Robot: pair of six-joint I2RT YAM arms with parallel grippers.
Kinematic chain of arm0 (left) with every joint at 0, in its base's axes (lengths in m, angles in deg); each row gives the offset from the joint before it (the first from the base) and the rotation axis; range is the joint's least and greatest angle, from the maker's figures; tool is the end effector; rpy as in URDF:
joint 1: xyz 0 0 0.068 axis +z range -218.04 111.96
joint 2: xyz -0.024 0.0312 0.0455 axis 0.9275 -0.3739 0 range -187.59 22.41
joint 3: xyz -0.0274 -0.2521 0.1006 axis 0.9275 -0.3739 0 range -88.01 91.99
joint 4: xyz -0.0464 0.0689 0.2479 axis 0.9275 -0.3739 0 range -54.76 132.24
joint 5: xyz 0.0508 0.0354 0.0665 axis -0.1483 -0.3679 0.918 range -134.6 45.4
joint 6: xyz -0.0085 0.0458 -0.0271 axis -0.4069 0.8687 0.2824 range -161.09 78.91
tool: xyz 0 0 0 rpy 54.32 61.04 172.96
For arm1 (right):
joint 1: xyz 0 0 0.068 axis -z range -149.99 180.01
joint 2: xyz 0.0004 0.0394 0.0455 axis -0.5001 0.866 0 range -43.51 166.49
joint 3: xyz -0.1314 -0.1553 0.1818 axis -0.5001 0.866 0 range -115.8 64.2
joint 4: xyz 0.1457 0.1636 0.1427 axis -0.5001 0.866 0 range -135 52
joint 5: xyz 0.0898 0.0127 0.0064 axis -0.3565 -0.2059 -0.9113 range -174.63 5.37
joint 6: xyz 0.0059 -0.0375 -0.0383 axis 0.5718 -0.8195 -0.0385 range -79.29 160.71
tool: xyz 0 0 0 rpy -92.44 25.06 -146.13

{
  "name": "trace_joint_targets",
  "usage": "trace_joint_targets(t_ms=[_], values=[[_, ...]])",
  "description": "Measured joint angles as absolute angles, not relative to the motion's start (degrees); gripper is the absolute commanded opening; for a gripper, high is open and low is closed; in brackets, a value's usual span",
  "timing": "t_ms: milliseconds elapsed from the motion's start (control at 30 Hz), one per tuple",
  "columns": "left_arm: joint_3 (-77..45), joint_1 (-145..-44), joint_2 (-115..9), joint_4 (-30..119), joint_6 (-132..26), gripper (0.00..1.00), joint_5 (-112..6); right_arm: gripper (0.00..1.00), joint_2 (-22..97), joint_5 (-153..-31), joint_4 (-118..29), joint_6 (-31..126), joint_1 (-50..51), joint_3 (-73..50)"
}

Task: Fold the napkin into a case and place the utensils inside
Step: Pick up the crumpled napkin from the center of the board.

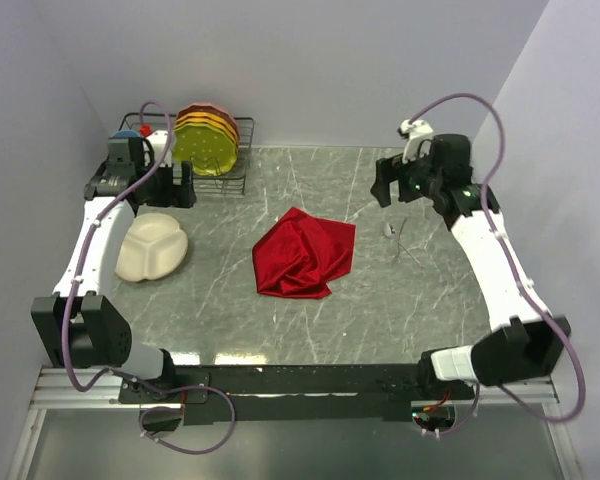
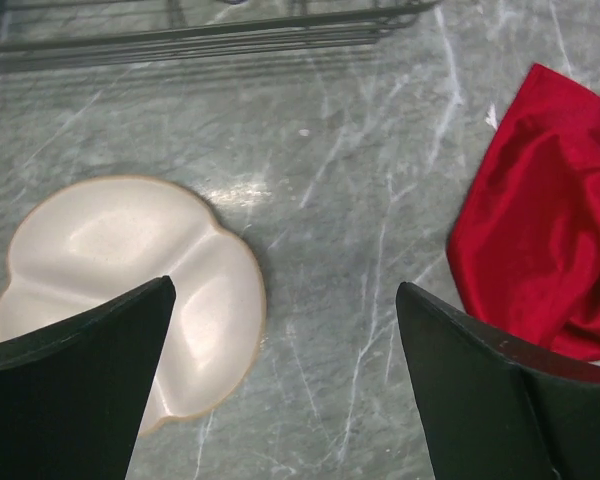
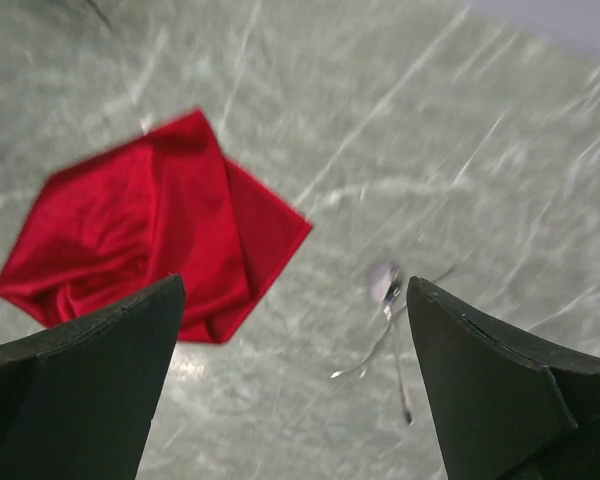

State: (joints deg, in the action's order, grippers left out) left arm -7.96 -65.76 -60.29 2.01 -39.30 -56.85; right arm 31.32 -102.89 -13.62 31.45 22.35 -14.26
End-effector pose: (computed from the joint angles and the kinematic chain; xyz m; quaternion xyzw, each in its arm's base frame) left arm 0.3136 0.0050 0.3500 0.0387 0.9116 -0.0836 0.4007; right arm 0.2830 0.0493 0.3935 -0.2054 0.8240 0.1287 0.5122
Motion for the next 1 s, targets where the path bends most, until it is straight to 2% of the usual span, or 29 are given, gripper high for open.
trace_joint_targets(t_ms=[167, 467, 733, 1000], values=[[-6.3, -73.3, -63.3, 2.3, -36.9, 0.99, -56.2, 1.00, 38.6, -103.0, -9.3, 31.5, 21.6, -14.0], [3.5, -90.0, -79.2, 5.2, -34.5, 0.99, -59.9, 1.00, 46.1, -104.2, -8.2, 31.9, 18.3, -14.3], [9.5, -94.4, -93.2, 7.9, -35.7, 0.99, -61.8, 1.00, 57.9, -103.9, -8.5, 33.2, 16.2, -15.7], [13.2, -94.3, -102.2, 7.7, -37.4, 0.79, -64.1, 0.99, 66.3, -103.1, -9.6, 35.4, 15.5, -20.7]])
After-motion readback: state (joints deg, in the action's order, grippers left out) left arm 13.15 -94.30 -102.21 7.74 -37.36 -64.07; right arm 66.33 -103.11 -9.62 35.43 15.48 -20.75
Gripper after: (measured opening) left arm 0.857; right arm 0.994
